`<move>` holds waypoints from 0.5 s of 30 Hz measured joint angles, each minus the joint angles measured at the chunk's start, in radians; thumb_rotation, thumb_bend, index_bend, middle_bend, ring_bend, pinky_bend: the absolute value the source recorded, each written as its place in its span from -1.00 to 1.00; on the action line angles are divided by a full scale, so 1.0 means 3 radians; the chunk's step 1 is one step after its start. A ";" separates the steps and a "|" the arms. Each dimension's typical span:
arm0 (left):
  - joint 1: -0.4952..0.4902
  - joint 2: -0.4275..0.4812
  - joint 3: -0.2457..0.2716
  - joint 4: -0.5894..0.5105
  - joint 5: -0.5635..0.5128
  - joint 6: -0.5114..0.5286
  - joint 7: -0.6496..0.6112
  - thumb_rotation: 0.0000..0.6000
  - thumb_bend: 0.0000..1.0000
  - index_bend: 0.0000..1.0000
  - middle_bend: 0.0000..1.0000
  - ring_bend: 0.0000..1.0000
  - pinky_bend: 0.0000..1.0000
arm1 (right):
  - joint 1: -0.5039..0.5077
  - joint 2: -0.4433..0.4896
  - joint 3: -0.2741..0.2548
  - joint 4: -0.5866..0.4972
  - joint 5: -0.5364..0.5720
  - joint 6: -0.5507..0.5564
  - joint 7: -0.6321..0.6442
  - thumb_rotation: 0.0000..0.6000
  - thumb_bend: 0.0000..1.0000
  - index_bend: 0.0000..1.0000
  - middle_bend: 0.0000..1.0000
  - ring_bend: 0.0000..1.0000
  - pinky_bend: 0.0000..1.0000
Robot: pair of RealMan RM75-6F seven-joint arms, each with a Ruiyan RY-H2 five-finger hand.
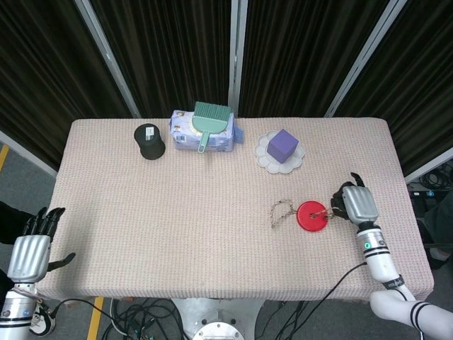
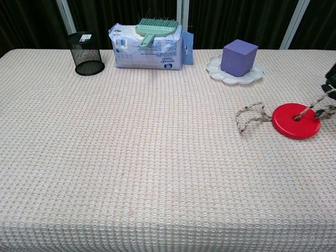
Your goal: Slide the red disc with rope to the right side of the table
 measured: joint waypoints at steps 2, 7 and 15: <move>-0.0005 0.0001 0.0001 -0.0013 0.0000 -0.0007 0.0017 1.00 -1.00 -0.82 -0.80 -0.91 -0.71 | -0.0090 0.0024 -0.0021 0.0097 -0.0030 0.0027 0.0102 1.00 -0.12 0.95 0.77 -0.26 -0.83; -0.0019 -0.0001 0.0003 -0.0039 -0.0004 -0.0032 0.0046 1.00 -1.00 -0.82 -0.80 -0.91 -0.71 | -0.0249 0.0058 -0.0031 0.0273 -0.0079 0.0079 0.0307 1.00 -0.12 0.95 0.77 -0.26 -0.83; -0.0037 -0.0007 -0.0001 -0.0076 0.0003 -0.0038 0.0091 1.00 -1.00 -0.82 -0.80 -0.91 -0.71 | -0.0331 0.0081 -0.0002 0.0289 -0.0289 0.0168 0.0450 1.00 -0.12 0.95 0.77 -0.26 -0.83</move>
